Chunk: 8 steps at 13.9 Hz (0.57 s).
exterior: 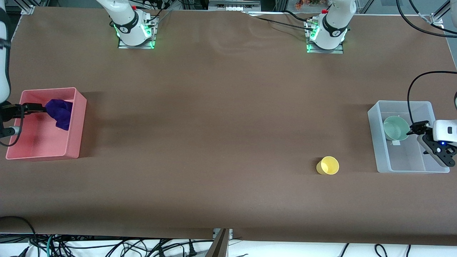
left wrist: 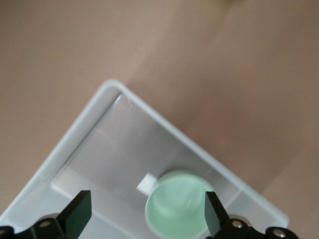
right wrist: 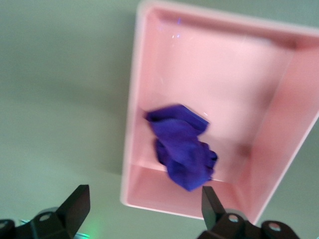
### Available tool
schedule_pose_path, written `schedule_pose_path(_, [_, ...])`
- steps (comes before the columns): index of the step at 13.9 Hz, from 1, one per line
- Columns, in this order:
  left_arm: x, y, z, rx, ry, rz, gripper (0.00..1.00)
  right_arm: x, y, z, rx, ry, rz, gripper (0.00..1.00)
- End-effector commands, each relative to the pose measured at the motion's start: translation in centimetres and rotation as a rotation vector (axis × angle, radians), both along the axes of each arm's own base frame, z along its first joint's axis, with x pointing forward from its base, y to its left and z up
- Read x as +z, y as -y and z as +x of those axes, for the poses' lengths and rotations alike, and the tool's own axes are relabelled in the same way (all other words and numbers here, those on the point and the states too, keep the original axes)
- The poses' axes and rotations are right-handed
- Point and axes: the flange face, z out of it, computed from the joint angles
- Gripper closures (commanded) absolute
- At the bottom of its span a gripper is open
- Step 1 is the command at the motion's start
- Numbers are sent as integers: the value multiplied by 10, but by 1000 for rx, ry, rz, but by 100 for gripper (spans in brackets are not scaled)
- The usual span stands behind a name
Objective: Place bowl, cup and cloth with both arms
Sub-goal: 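Reach the left gripper to the yellow cup and grasp it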
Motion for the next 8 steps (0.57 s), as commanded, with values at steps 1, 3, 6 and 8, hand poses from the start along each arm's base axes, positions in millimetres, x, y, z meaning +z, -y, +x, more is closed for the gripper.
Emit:
schedule_pose_path(1, [-14,58,17,257,-11,-59,0,51,-72,-2,-58,36,-19,0])
schedule_pose_path(3, [-37,104,36,394,39,-84,0,81,-129,-6,-128,61,-58,0])
schedule_pose_path(6, [-81,157,52,531,93,-104,0,114,-171,-14,-144,118,-62,0])
schedule_pose_path(8, [-98,165,53,588,77,-119,0,140,-202,-22,-102,165,-53,0])
